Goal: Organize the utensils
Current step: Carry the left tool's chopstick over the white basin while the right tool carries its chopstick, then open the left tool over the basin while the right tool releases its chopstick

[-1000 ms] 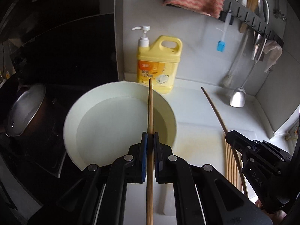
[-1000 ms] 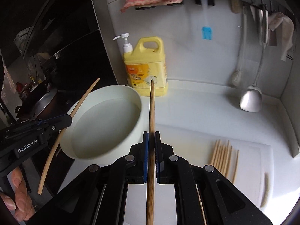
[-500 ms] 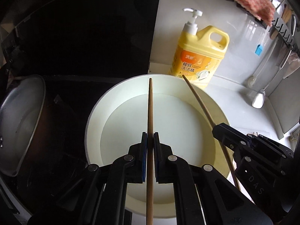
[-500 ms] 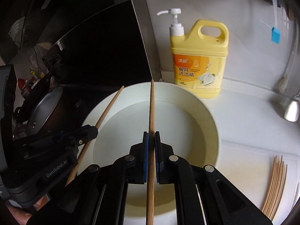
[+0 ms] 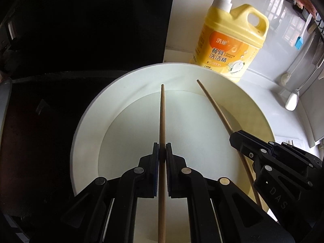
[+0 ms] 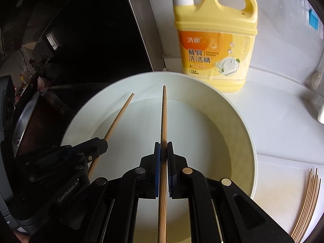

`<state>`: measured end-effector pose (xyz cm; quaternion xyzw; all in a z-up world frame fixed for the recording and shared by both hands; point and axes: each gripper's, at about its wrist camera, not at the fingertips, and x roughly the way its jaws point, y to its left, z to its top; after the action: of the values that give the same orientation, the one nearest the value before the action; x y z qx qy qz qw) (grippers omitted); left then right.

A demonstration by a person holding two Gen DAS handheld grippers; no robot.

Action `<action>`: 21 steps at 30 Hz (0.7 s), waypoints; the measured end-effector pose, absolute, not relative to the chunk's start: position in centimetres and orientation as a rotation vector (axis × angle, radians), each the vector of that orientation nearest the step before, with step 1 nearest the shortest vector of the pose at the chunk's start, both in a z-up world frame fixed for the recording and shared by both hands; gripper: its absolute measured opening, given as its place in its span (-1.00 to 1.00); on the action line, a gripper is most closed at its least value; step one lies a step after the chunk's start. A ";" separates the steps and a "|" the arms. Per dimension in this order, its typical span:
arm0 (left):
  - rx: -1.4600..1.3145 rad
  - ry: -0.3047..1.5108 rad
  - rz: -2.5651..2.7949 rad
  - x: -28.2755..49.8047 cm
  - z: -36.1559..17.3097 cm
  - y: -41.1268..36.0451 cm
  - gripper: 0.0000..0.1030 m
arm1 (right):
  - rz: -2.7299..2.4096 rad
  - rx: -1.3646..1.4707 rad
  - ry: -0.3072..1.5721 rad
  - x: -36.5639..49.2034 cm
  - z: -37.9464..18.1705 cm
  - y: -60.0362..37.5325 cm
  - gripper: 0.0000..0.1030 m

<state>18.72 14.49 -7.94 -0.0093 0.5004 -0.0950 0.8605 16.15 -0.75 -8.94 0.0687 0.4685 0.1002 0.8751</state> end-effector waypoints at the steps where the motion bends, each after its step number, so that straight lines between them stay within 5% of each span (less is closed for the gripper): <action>1: -0.019 1.054 -0.198 18.9 -8.1 14.5 -0.86 | 0.206 0.143 0.983 16.3 -9.1 -0.8 -0.88; 21: -0.004 1.118 -0.191 20.4 -10.6 14.9 -0.85 | 0.173 0.138 1.060 17.7 -10.8 -0.8 -0.88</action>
<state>20.42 14.89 -10.56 -0.0017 0.5293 -0.0905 0.8436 17.68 -0.76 -10.85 0.0656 0.5045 0.0822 0.8570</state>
